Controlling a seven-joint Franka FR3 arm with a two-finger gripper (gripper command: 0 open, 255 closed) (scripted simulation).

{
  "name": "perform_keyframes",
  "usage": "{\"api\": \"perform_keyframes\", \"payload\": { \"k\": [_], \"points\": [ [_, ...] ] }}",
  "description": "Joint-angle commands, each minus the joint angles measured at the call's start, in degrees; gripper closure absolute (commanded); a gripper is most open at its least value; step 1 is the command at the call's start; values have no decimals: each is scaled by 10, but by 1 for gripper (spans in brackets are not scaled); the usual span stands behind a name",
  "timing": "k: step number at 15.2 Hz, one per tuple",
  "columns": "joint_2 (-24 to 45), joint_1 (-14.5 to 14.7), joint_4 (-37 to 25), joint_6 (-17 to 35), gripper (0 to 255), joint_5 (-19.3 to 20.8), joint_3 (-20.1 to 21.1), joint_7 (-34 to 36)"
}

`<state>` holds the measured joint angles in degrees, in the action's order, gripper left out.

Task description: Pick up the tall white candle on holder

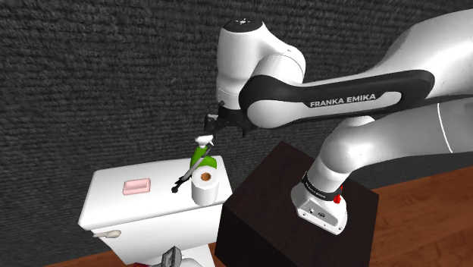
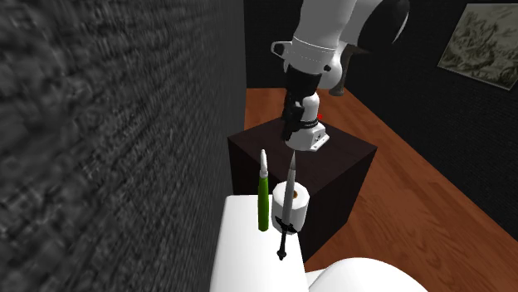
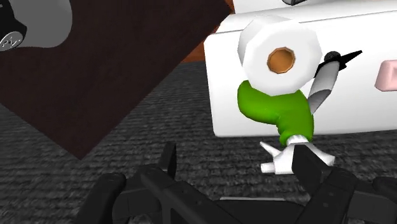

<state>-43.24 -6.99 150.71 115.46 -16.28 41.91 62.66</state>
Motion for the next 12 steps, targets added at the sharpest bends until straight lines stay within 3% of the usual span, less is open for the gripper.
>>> {"api": "perform_keyframes", "payload": {
  "k": [1, 5, 8, 10, 12],
  "points": [
    [39, -26, -15, 27, 0, -8, 54, 66],
    [121, -110, -56, 75, 0, 4, 172, 195],
    [191, -213, -97, 108, 0, 40, 290, 302],
    [235, -324, -128, 125, 0, 76, 406, 378],
    [245, -480, -164, 135, 0, 85, 563, 430]
  ]
}}
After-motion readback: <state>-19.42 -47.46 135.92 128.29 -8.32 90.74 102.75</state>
